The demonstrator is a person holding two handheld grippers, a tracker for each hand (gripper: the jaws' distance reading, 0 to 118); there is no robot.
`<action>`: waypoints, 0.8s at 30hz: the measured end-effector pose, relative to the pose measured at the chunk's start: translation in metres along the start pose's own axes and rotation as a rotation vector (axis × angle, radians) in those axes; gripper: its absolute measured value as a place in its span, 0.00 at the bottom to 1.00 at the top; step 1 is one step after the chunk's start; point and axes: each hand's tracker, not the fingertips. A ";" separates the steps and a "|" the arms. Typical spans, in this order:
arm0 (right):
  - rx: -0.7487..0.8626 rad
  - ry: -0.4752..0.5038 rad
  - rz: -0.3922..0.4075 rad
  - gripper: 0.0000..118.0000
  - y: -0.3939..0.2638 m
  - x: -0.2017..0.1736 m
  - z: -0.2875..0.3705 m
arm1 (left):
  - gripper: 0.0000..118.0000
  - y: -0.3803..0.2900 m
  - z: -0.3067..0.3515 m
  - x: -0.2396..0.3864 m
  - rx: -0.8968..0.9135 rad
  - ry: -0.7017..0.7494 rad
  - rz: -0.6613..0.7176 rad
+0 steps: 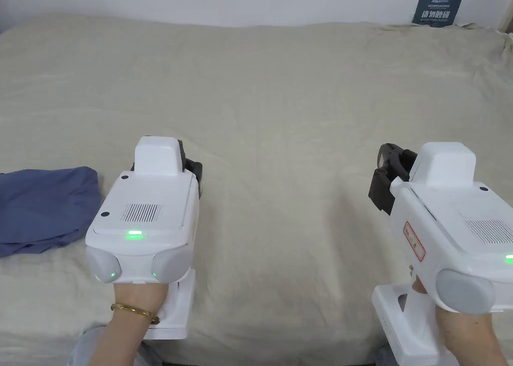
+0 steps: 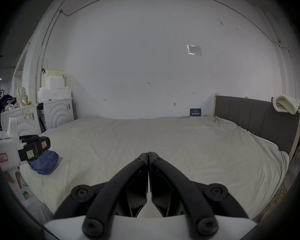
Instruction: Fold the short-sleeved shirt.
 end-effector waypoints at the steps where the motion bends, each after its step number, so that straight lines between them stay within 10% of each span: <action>1: -0.001 0.002 -0.001 0.00 0.000 0.000 0.000 | 0.00 0.000 0.000 0.000 -0.001 -0.001 0.001; 24: 0.005 -0.002 0.001 0.00 0.000 -0.001 0.002 | 0.00 0.001 0.001 0.001 0.004 -0.002 -0.001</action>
